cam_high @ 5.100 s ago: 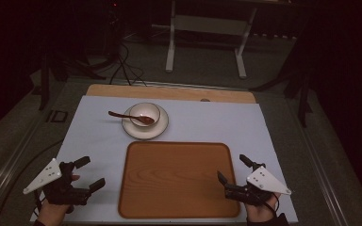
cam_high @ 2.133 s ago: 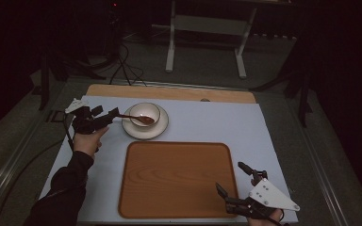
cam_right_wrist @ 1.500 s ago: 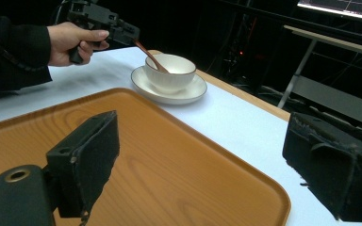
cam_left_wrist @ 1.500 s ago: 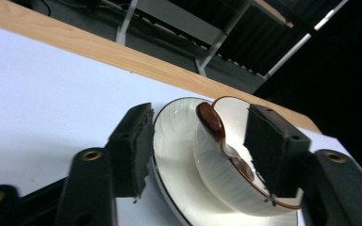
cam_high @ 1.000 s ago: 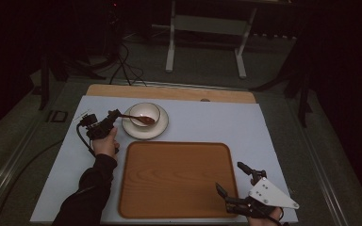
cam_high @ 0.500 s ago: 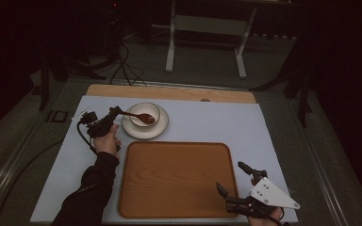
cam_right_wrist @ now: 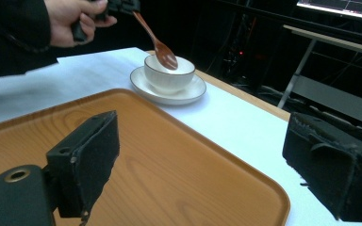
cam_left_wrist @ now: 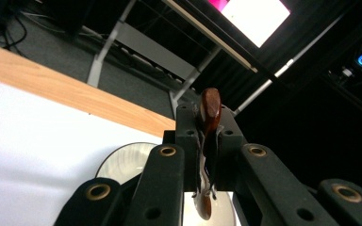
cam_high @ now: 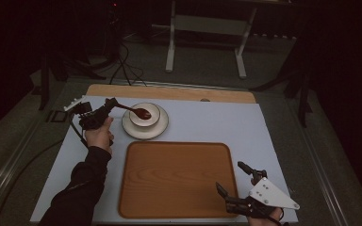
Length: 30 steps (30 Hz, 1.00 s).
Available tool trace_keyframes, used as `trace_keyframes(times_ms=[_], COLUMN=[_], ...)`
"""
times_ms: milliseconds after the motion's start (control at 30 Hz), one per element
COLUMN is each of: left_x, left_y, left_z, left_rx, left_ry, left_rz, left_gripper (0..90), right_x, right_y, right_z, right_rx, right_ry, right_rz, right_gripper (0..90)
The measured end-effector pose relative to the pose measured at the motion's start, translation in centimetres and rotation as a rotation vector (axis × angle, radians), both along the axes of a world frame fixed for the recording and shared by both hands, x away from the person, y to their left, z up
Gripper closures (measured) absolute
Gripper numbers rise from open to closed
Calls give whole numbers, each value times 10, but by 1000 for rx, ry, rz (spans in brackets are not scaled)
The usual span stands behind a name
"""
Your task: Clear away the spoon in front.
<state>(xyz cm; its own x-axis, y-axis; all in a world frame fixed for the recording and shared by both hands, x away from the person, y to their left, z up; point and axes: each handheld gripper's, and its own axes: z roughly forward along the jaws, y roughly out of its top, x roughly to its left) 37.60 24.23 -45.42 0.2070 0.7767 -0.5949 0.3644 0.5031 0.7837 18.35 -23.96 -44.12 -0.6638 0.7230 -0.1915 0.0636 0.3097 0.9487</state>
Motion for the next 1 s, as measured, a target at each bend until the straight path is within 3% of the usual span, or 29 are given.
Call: trace_keyframes(times_ms=[67, 467, 633, 1000], left_x=[-3, -15, -18, -33], left_y=[5, 20, 21, 20], left_z=[11, 46, 58, 84], left_rx=[14, 51, 105, 156], left_ry=[-12, -12, 12, 21], left_rz=[-9, -71, -106, -218], left_gripper=[843, 843, 843, 843], right_x=[0, -1, -2, -2], right_y=[1, 0, 0, -1], right_z=[0, 2, 3, 3], right_rx=[-2, -2, 7, 13], right_ry=[-1, -15, -24, -27], right_rz=[1, -5, 1, -5], right_gripper=[114, 114, 114, 114])
